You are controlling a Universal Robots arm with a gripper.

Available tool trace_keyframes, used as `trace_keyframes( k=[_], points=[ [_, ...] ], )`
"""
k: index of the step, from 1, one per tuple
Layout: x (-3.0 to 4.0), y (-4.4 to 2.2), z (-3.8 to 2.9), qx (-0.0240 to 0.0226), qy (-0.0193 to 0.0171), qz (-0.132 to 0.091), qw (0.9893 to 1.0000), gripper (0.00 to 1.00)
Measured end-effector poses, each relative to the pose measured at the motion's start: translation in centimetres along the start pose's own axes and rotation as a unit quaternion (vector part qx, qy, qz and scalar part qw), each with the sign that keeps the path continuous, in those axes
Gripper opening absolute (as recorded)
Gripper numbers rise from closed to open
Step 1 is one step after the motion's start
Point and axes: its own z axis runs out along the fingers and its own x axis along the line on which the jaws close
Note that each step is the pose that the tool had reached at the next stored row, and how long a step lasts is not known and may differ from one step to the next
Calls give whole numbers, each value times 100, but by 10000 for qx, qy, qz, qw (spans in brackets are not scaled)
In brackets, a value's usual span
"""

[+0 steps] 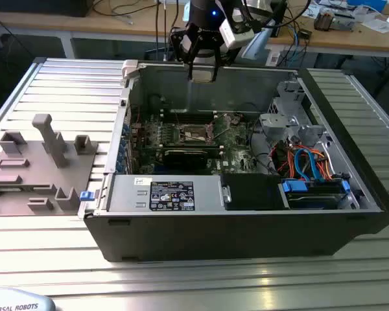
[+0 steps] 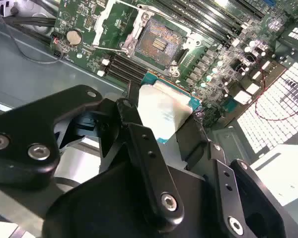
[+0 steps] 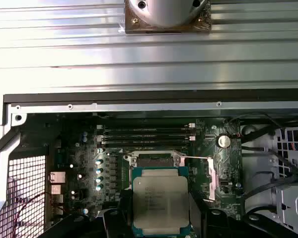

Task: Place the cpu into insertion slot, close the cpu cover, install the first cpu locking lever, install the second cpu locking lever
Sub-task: 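Place the cpu into insertion slot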

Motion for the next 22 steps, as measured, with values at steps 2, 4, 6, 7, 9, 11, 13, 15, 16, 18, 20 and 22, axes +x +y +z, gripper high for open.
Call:
trace_keyframes(
  k=[2, 4, 6, 7, 9, 11, 13, 15, 16, 18, 20, 22],
  points=[
    [7, 0, 2, 0, 0, 2, 10000, 54],
    [10, -1, 5, 0, 0, 1, 10000, 54],
    [14, -1, 10, 0, 0, 0, 10000, 54],
    [16, -1, 12, 0, 0, 1, 10000, 54],
    [18, -2, 16, 0, 0, 1, 10000, 54],
    [23, -3, 24, 0, 0, 1, 10000, 54],
    [26, -3, 28, 0, 0, 1, 10000, 54],
    [28, -4, 31, 0, 0, 0, 10000, 54],
    [29, -4, 33, 0, 0, 1, 10000, 54],
    [29, -4, 36, 0, 0, 1, 10000, 54],
    [30, -4, 40, 0, 0, 1, 10000, 54],
    [31, -5, 45, 0, 0, 1, 10000, 54]
  ],
)
